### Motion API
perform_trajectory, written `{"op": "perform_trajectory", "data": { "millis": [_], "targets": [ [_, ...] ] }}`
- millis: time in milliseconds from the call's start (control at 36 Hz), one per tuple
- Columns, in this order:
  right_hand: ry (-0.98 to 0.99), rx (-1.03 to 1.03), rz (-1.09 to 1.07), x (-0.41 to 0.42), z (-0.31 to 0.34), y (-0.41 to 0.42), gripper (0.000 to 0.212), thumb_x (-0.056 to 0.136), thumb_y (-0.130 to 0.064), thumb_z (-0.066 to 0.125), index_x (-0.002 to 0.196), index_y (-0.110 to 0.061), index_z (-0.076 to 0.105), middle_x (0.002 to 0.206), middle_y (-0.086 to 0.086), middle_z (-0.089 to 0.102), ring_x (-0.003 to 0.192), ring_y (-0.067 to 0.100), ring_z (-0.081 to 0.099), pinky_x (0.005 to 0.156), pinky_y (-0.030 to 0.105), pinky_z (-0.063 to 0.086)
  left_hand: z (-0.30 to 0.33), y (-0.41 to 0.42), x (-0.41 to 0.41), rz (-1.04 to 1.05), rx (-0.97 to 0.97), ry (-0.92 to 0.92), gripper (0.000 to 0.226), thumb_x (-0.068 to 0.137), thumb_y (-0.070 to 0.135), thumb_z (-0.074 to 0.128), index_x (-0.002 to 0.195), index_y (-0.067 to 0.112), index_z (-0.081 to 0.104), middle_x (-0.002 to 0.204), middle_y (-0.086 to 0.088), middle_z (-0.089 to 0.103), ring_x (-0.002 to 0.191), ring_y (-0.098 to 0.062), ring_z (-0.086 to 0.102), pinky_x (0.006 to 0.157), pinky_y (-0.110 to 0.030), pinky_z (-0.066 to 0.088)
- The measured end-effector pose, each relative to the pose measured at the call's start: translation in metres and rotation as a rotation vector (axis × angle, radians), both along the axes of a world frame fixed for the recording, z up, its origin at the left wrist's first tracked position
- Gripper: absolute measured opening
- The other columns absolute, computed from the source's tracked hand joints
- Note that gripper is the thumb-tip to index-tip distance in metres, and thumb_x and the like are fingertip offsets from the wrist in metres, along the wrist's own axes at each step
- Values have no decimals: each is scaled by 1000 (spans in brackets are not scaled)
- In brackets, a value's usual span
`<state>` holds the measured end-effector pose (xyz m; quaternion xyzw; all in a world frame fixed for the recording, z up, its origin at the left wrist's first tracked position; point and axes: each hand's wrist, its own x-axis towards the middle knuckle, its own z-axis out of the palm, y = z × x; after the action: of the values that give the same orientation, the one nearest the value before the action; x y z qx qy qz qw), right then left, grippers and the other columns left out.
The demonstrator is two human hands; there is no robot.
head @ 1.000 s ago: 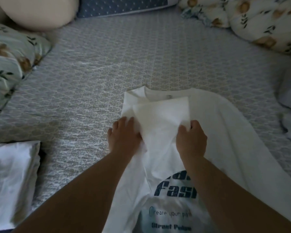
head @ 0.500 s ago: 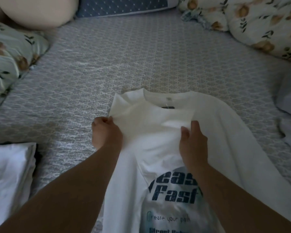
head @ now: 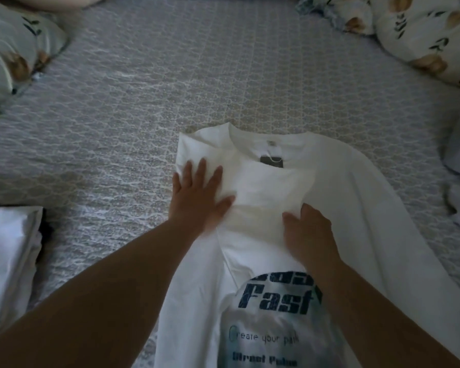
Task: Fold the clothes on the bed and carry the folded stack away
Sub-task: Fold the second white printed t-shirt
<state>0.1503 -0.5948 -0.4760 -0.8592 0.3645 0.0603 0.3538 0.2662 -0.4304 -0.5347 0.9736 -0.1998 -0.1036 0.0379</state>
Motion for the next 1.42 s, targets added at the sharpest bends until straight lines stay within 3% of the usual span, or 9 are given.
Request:
{"op": "perform_trajectory", "data": {
  "millis": [278,361,500,694,861,944,1056,1167,1417],
  "targets": [
    [25,44,30,-13,-14,-13,28,92,-26,48,68,-16,38,68,2,46,60,17,45,52,28,31,24,-12,-30,-34,77,-195,69,89,62,10,151,33,11,161,-5,1,146,-32,-10,105,-58,-23],
    [25,175,39,-10,-13,-13,8,88,-27,51,87,-24,44,75,-8,47,71,14,48,63,28,36,27,-13,-76,-58,-98,-173,65,92,54,12,149,27,25,159,0,12,147,-22,-6,110,-51,-21],
    [17,216,111,-14,-7,-7,46,86,-19,53,130,-27,45,103,-5,57,84,11,50,76,25,39,9,-9,-163,-188,-176,-63,57,92,53,33,146,34,33,156,-3,26,144,-33,16,111,-56,15],
    [-22,-81,298,3,18,25,63,85,-18,51,144,-23,28,92,3,54,76,21,51,71,29,41,4,-9,-146,-185,-185,55,66,87,67,10,143,39,-11,159,4,-16,142,-22,-25,116,-49,-12],
    [134,115,468,26,37,68,74,89,-34,54,149,-13,18,139,8,46,129,28,42,99,33,38,39,31,-202,520,-713,31,61,93,49,22,132,15,53,139,-7,49,128,-25,41,113,-49,26],
    [142,349,468,10,43,84,60,93,-29,51,148,-24,29,146,1,42,128,19,44,102,31,39,44,61,-249,529,-561,-15,50,90,39,35,115,8,64,123,-11,59,109,-33,55,98,-58,40],
    [41,152,446,-58,33,104,39,96,-13,40,134,-17,51,136,5,52,119,22,51,103,34,39,48,94,-307,445,-416,32,50,81,45,47,112,11,67,122,-11,60,110,-34,58,97,-54,43],
    [52,176,96,-137,16,128,21,93,-26,48,108,-17,60,100,2,64,92,21,58,79,31,46,51,116,-341,460,-436,95,49,78,51,53,115,22,66,127,-3,57,116,-26,53,99,-40,41],
    [306,268,155,-243,3,187,28,90,-32,52,105,-12,64,100,5,66,95,25,59,74,27,42,60,143,-384,636,-394,219,74,72,48,74,134,21,45,126,0,42,110,-19,51,76,-37,54]
  ]
}}
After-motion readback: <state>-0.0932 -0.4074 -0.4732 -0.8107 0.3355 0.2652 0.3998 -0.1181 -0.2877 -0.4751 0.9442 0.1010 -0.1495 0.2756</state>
